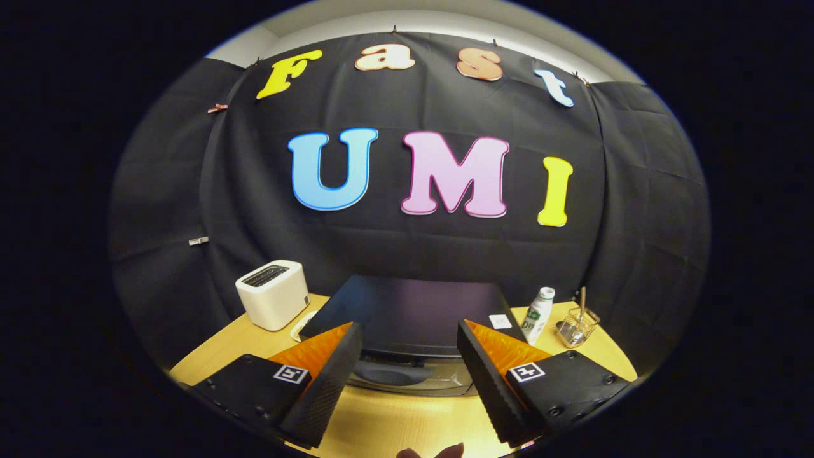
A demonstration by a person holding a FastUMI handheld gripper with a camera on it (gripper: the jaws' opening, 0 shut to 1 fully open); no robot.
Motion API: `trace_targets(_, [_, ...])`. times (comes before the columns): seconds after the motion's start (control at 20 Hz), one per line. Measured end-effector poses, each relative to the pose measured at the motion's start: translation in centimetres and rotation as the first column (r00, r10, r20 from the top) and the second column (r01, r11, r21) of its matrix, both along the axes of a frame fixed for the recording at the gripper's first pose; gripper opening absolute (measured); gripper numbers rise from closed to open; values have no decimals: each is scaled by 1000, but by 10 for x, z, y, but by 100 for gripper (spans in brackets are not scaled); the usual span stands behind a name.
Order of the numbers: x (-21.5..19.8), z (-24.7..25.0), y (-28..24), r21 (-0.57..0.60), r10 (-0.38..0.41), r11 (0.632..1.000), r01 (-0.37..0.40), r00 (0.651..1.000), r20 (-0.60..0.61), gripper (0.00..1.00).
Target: Open the toaster oven, put the food inside, and close the toaster oven door.
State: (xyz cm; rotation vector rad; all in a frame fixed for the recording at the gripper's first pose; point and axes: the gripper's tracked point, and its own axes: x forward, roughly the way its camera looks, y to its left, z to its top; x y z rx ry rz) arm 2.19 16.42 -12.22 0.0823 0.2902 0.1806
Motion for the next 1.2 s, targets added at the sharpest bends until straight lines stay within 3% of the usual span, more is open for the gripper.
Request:
trace_targets(0.5, [28, -92, 21, -19, -46, 999, 42, 978, -206, 99])
trace_targets(0.75, [41, -94, 25, -2, -97, 995, 99, 971, -220, 99])
trace_targets(1.2, [25, -98, 27, -10, -106, 994, 106, 974, -199, 99])
